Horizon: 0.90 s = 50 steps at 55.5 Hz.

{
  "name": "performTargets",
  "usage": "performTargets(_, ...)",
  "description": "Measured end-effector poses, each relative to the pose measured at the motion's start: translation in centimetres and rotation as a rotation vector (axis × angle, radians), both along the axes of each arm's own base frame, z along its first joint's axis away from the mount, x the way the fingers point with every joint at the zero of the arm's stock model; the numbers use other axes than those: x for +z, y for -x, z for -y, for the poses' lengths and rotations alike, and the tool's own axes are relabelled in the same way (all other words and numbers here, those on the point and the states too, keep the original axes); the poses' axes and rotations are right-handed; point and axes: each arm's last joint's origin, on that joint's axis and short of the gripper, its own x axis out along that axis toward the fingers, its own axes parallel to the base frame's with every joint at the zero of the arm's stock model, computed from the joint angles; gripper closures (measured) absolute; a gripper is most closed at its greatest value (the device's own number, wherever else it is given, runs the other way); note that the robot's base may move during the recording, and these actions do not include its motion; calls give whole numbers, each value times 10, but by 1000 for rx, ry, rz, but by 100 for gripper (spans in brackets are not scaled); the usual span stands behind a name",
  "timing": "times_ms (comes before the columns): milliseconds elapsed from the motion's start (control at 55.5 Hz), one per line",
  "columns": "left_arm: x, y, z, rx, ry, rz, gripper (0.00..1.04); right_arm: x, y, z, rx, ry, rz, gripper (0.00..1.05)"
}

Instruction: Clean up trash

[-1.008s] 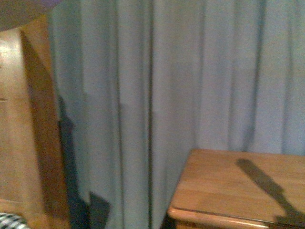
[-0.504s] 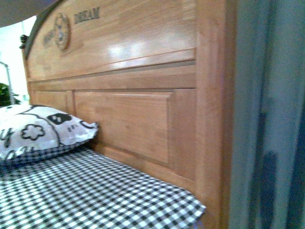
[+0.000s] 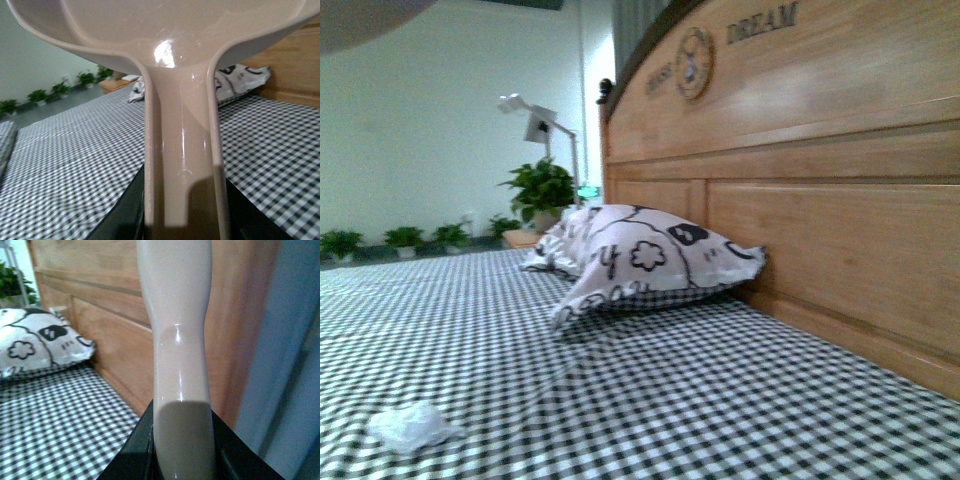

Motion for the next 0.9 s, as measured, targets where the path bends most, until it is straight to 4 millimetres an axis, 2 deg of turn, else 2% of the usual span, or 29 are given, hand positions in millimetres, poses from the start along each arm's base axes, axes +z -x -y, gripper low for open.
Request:
performTargets(540,0,1,0,-6,4,2,79,0,0,0,4,1,-1,85)
performTargets(558,-1,-1,0,4,13,-19,79,0,0,0,0,0,-1,85)
performTargets(612,2,-5,-1,130,122,-239,79,0,0,0,-5,-1,0,85)
performTargets(666,2,-17,-11,263,228,-419,79,0,0,0,2,0,0,85)
performTargets(774,-7,-39,-24,280,264,-518,79,0,0,0,0,0,0,85)
performTargets(900,-7,-62,-35,234,202,-547,79,0,0,0,0,0,0,85)
